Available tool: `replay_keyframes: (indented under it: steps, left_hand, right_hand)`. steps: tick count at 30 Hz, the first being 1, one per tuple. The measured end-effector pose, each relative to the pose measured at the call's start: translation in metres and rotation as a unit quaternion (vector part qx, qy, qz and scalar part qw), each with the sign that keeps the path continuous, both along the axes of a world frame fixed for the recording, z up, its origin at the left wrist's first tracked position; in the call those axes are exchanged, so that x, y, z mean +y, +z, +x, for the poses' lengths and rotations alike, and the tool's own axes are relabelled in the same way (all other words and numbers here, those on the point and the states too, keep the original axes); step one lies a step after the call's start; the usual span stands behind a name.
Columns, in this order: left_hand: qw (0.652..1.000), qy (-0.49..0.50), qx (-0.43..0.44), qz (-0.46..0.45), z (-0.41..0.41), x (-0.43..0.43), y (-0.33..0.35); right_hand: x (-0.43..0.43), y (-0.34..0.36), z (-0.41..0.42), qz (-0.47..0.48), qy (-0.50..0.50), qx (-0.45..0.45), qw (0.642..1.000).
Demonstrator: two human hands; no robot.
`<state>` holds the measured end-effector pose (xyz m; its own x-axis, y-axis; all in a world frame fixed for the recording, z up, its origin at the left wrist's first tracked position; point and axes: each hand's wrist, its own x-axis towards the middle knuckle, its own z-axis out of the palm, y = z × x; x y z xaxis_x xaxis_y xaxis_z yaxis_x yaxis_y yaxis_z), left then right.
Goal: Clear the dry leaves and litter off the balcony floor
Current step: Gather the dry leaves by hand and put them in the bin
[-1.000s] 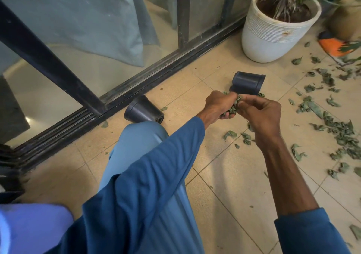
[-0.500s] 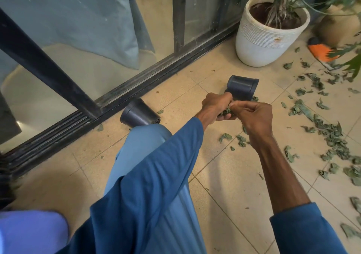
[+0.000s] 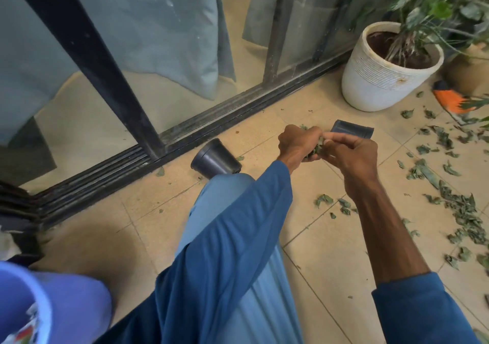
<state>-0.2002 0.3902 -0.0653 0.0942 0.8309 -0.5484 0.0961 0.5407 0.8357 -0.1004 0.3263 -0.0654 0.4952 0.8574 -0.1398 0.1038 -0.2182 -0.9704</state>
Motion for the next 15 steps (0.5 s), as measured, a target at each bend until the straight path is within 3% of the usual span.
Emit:
replay_keyframes:
  steps: [9,10,13,15]
  left_hand:
    - [0.997,0.019,0.068,0.011,-0.043,0.022,0.002]
    - [0.997,0.027,0.077,0.01,-0.051,0.027,0.0]
    - [0.994,0.065,0.088,-0.008,-0.09,0.038,-0.008]
    - [0.991,0.089,0.096,-0.02,-0.119,0.041,-0.012]
  right_hand:
    - [0.036,-0.018,-0.043,-0.031,-0.038,-0.097,0.994]
    - [0.04,-0.022,-0.047,-0.031,-0.031,-0.082,0.996]
    - [0.055,-0.043,-0.068,-0.042,0.025,0.099,0.994]
    - [0.063,-0.067,-0.087,-0.061,0.061,0.104,0.991]
